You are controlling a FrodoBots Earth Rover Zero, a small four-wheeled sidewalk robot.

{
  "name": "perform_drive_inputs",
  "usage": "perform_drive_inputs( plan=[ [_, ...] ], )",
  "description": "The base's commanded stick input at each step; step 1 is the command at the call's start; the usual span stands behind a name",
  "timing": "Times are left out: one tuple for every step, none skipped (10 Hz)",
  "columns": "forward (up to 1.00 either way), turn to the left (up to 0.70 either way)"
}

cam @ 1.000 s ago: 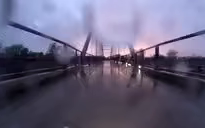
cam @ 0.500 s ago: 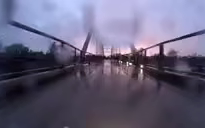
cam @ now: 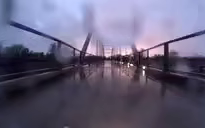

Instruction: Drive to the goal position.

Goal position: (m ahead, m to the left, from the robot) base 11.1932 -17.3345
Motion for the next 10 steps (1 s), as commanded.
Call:
perform_drive_inputs(
  plan=[
    [0.70, 0.00],
    [0.70, 0.00],
    [0.70, 0.00],
    [0.70, 0.00],
    [0.70, 0.00],
    [0.70, 0.00],
    [0.70, 0.00],
    [0.70, 0.00],
    [0.70, 0.00],
    [0.70, 0.00]
  ],
)
